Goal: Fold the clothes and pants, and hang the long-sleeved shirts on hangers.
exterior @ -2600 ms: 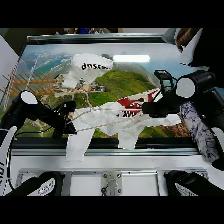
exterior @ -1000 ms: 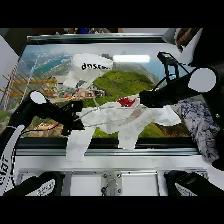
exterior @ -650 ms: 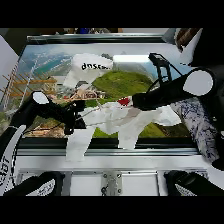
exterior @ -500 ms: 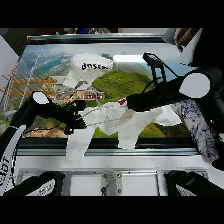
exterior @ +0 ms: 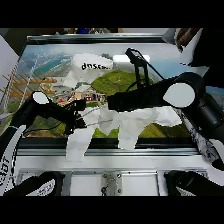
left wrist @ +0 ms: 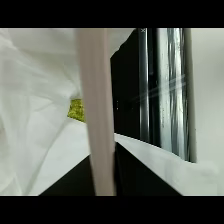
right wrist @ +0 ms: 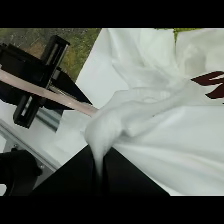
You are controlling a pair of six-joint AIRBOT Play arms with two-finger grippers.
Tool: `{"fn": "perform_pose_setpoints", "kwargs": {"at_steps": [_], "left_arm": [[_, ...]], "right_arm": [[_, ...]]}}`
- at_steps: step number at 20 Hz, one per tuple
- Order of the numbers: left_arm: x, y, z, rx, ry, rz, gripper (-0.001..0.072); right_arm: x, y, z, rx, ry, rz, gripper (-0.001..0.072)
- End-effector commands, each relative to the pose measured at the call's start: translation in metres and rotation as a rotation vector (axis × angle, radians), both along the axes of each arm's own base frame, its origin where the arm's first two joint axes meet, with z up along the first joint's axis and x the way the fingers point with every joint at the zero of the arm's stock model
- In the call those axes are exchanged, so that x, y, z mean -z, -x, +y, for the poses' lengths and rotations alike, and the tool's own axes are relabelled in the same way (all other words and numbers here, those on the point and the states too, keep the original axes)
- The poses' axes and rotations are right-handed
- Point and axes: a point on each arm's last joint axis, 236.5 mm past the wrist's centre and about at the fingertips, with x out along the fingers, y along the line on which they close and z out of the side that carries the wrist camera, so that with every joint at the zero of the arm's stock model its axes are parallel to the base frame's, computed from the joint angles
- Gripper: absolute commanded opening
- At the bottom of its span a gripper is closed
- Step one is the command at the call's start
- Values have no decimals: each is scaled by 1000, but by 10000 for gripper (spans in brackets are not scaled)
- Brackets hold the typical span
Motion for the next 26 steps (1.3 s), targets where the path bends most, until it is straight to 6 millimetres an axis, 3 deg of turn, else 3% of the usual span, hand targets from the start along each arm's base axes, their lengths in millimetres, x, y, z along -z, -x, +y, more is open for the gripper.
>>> {"fn": "perform_pose_setpoints", "kwargs": {"at_steps": [1, 6, 12, 13, 14, 18, 23, 26], "left_arm": [[0, 0, 0, 1, 1, 1, 19], [0, 0, 0, -10, -1, 9, 19], [0, 0, 0, -10, -1, 9, 19], [0, 0, 0, -10, -1, 9, 19], [0, 0, 0, -10, -1, 9, 19], [0, 0, 0, -10, -1, 9, 19], [0, 0, 0, -10, -2, 8, 19], [0, 0, 0, -10, -2, 9, 19]], "right_arm": [[1, -2, 22, -10, -36, -16, 29], [13, 1, 44, -30, -43, -5, 29], [19, 3, 47, -42, -30, 3, 62], [19, 2, 47, -46, -28, -2, 280], [19, 2, 47, -51, -26, -7, 418], [16, 10, 39, -110, 11, -50, 428], [8, 12, -3, -91, 99, -67, 428], [2, 13, -10, -85, 97, -78, 429]]}}
